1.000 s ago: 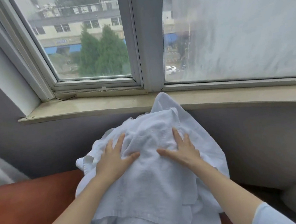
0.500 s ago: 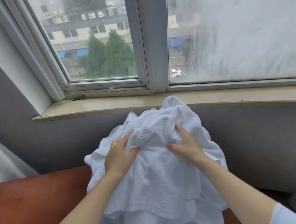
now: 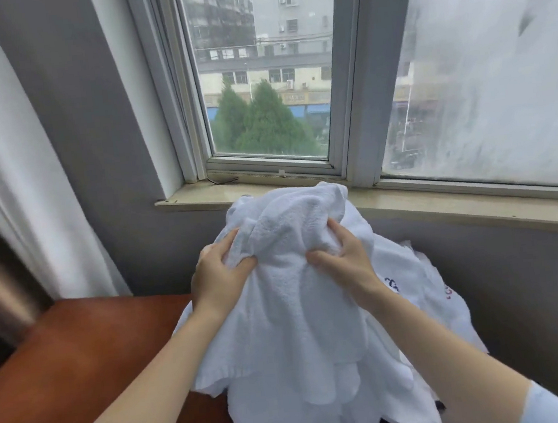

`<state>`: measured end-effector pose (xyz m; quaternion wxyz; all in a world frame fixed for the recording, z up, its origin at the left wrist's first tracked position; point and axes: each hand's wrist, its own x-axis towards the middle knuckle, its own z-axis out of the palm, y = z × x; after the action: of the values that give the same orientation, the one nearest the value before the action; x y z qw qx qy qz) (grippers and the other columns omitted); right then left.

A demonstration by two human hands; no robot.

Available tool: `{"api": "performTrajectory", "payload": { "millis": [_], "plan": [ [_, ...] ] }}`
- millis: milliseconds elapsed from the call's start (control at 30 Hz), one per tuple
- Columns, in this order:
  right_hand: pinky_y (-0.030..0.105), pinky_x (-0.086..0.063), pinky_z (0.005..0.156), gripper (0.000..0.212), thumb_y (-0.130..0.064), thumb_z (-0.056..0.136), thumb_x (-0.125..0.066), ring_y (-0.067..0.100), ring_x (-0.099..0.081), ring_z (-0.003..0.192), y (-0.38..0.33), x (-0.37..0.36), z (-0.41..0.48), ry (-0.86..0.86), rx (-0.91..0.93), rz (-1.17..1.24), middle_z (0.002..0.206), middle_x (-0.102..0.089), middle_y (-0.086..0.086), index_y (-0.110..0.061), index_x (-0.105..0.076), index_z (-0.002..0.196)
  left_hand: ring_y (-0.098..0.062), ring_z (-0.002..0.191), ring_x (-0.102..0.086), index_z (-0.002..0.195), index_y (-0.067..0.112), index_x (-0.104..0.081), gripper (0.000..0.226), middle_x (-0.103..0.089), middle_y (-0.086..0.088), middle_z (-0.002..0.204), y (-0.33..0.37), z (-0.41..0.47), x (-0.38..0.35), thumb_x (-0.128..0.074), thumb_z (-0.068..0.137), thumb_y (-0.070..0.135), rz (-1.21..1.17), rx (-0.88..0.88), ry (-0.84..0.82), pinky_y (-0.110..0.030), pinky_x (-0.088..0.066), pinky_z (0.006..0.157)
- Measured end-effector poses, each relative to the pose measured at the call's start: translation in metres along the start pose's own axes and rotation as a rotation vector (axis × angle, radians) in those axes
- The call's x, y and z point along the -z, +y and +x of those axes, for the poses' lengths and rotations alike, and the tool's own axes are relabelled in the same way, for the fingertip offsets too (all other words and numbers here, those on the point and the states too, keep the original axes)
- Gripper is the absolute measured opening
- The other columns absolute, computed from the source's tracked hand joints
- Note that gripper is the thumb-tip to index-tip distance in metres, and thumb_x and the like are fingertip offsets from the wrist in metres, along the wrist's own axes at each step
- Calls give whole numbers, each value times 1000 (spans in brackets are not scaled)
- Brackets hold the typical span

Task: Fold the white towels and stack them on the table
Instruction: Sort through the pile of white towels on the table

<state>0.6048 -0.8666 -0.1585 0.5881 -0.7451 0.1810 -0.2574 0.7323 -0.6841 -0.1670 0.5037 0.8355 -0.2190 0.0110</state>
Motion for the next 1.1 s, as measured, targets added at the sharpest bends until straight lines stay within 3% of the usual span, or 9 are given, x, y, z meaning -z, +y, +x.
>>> {"api": "performTrajectory", "payload": {
  "millis": [100,233,400,533,667,800,900,1033,1100],
  "plan": [
    [26,-56,82,49,-20,69,-68,4,-68,92,-15,-49,-1,-39,29,11,98,-73,-18,-53,-63,104,-18,117,-57,138,39,-54,69,-58,1,129,-22,3,45,-68,70,45,-52,6,13,-36,-45,99],
    [7,-47,72,53,-14,74,-68,-10,-64,91,-34,-125,-5,-54,37,11,96,-70,-30,-59,-61,100,-16,126,-53,139,29,-56,61,-56,1,137,-64,12,107,-75,81,29,-91,28,52,-36,-41,107],
    [5,-46,68,63,-8,77,-67,-15,-63,85,-51,-235,-9,-102,19,34,90,-68,-35,-68,-60,91,-7,116,-54,138,27,-57,59,-56,5,132,-123,29,195,-75,82,24,-81,43,112,-23,-39,98],
    [13,-51,76,51,-22,69,-66,-8,-65,92,-52,-322,-9,-155,-24,81,98,-71,-26,-56,-62,106,-17,119,-57,136,27,-59,57,-58,2,128,-173,38,263,-76,82,28,-3,78,164,-31,-44,101],
    [2,-45,66,67,-8,80,-65,-21,-59,86,-46,-397,-11,-282,-14,86,88,-63,-43,-74,-56,88,-18,120,-55,135,33,-58,58,-55,4,130,-219,39,320,-76,80,32,61,133,232,-29,-41,97],
    [18,-54,80,49,-16,75,-64,-2,-66,99,-38,-457,-9,-374,-30,67,104,-70,-21,-55,-61,104,-18,118,-55,136,31,-57,56,-54,3,133,-266,36,358,-74,82,33,119,190,278,-29,-40,88],
    [26,-53,90,53,-20,74,-66,3,-63,109,-20,-482,-7,-403,-49,68,116,-68,-15,-38,-58,124,-17,113,-56,136,31,-57,54,-54,4,132,-295,33,363,-73,84,32,112,230,261,-31,-44,87],
    [30,-52,89,50,-18,77,-64,1,-62,105,13,-486,-7,-439,-90,-70,112,-66,-20,-40,-56,121,-8,99,-58,131,32,-60,44,-58,10,126,-324,29,338,-70,88,30,125,182,160,-27,-50,75],
    [35,-53,88,51,-19,76,-60,10,-60,110,33,-480,-6,-411,-155,-202,118,-64,-10,-30,-54,126,-6,96,-58,132,36,-58,41,-57,5,131,-339,28,318,-64,92,30,189,156,71,-27,-53,74]
  ]
}}
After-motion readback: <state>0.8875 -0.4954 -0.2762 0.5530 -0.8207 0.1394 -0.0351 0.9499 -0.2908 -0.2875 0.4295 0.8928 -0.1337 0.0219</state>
